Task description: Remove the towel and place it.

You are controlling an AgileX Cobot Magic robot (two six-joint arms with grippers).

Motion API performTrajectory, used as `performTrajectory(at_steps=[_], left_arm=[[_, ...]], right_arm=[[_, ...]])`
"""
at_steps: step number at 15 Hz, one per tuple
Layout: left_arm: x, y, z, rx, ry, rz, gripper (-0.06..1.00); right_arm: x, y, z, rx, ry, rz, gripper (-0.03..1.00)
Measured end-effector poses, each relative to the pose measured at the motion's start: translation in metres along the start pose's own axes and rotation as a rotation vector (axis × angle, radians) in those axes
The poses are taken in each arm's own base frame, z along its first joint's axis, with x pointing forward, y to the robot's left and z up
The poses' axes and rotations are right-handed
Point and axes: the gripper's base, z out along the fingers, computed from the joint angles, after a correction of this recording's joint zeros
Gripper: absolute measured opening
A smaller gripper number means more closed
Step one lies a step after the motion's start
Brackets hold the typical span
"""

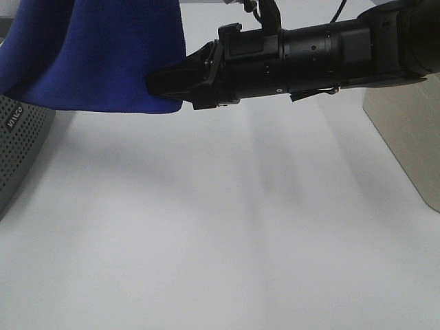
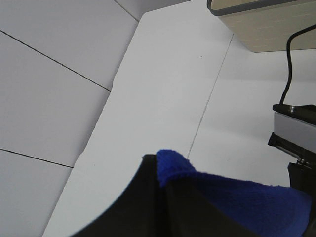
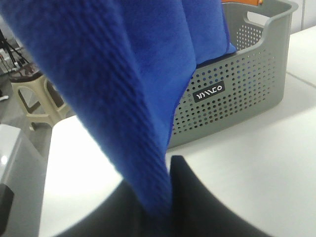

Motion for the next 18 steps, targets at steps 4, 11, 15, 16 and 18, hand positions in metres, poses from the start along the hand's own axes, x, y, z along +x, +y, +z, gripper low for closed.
performTrajectory(at_steps=[4, 11, 15, 16, 18], left_arm=[[0.000, -0.002, 0.006, 0.008, 0.010, 0.001, 0.00], [-0.012, -0.016, 0.082, -0.025, -0.086, -0.047, 0.00], [-0.031, -0.016, 0.119, -0.151, -0.341, -0.101, 0.00], [-0.034, -0.015, 0.121, -0.176, -0.386, -0.098, 0.00], [-0.030, -0.011, 0.120, -0.191, -0.365, -0.085, 0.00]], right_arm=[[-0.006, 0.012, -0.011, -0.004, 0.090, 0.157, 0.02], [-0.031, 0.003, -0.107, 0.383, 0.222, 0.316, 0.02], [-0.069, -0.010, -0.171, 0.595, 0.198, 0.282, 0.02], [-0.087, -0.006, -0.184, 0.635, 0.264, 0.239, 0.02], [-0.111, 0.007, -0.199, 0.650, 0.364, 0.195, 0.02]])
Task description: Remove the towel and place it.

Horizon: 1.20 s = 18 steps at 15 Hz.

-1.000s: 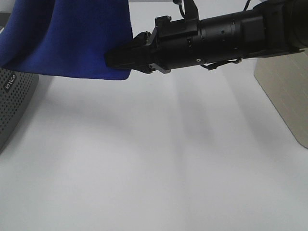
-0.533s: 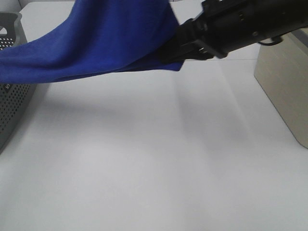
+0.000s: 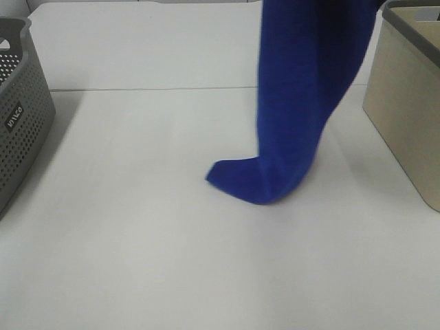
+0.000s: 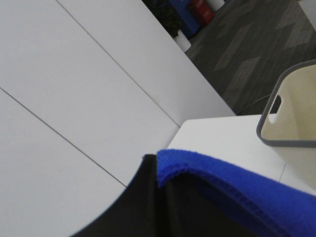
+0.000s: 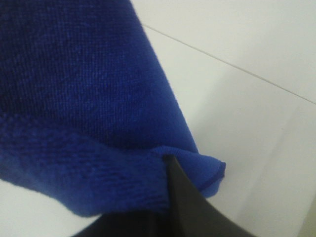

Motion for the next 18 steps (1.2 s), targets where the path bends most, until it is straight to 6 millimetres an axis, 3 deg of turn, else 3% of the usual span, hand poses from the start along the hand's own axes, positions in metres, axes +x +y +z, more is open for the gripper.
performTrajectory(at_steps=[2, 5, 9, 13, 18], left_arm=[[0.007, 0.014, -0.008, -0.020, 0.072, 0.036, 0.00], [0.002, 0.034, -0.029, -0.063, 0.093, 0.032, 0.00], [0.001, 0.039, -0.044, -0.049, 0.167, -0.014, 0.00], [0.011, 0.057, -0.049, -0.108, 0.195, -0.052, 0.00], [0.071, 0.078, -0.006, -0.210, 0.214, -0.145, 0.00]], right_arm=[[-0.008, 0.002, -0.020, 0.026, 0.054, -0.037, 0.02], [-0.026, 0.006, -0.047, 0.075, 0.010, -0.074, 0.02], [-0.039, 0.009, -0.065, 0.107, -0.057, -0.078, 0.02], [-0.042, 0.004, -0.058, 0.115, -0.067, -0.071, 0.02], [-0.068, -0.036, -0.011, 0.223, -0.262, -0.020, 0.02]])
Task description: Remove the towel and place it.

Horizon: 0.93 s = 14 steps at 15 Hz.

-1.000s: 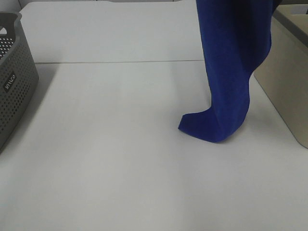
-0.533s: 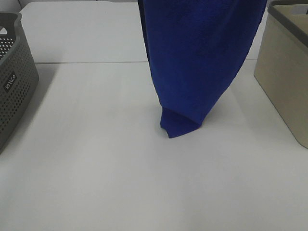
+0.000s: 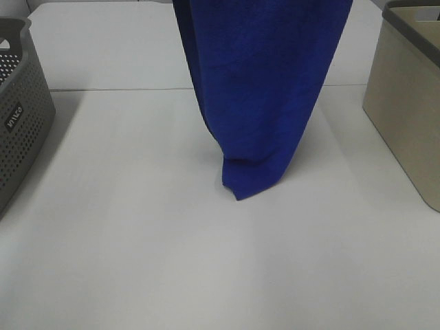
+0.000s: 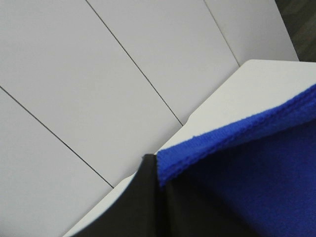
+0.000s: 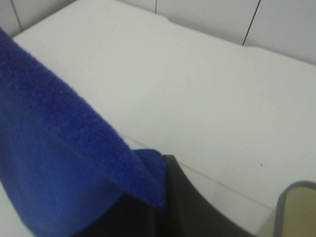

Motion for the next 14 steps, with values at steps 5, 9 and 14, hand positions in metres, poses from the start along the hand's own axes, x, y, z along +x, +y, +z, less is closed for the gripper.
performTrajectory(at_steps=[5, 9, 14], left_arm=[[0.070, 0.010, 0.089, -0.123, -0.354, -0.085, 0.00], [0.097, 0.041, 0.119, -0.234, -0.467, -0.105, 0.00], [0.072, 0.053, 0.113, -0.245, -0.365, -0.162, 0.00]], right_arm=[[-0.032, 0.006, 0.128, 0.083, -0.342, -0.120, 0.02], [-0.060, -0.008, 0.173, 0.110, -0.483, -0.132, 0.02], [-0.085, 0.007, 0.142, -0.060, -0.467, -0.207, 0.02]])
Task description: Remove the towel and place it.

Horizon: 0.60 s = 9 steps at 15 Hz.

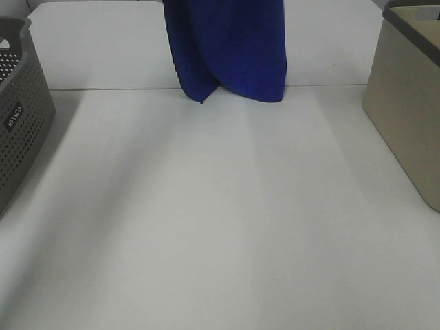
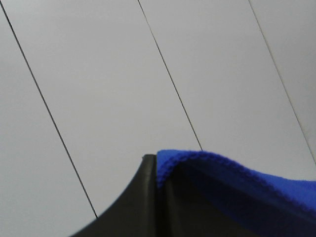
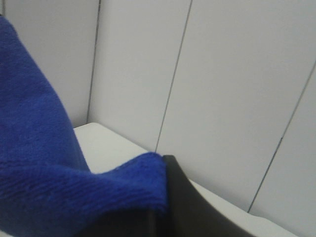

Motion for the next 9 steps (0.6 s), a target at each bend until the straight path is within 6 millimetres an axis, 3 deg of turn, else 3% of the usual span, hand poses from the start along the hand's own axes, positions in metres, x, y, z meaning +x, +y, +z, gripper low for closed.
performTrajectory(at_steps=[1, 5, 9], left_arm=[[-0.013, 0.002, -0.003, -0.002, 0.023, -0.001, 0.00], [-0.038, 0.012, -0.013, -0.010, 0.086, -0.014, 0.00], [-0.055, 0.013, -0.020, -0.006, 0.134, -0.040, 0.00]], right_arm=[[-0.003, 0.000, -0.006, -0.047, 0.027, -0.002, 0.02], [0.001, -0.039, -0.030, -0.069, 0.013, 0.108, 0.02], [-0.013, -0.045, -0.046, -0.099, -0.022, 0.132, 0.02]])
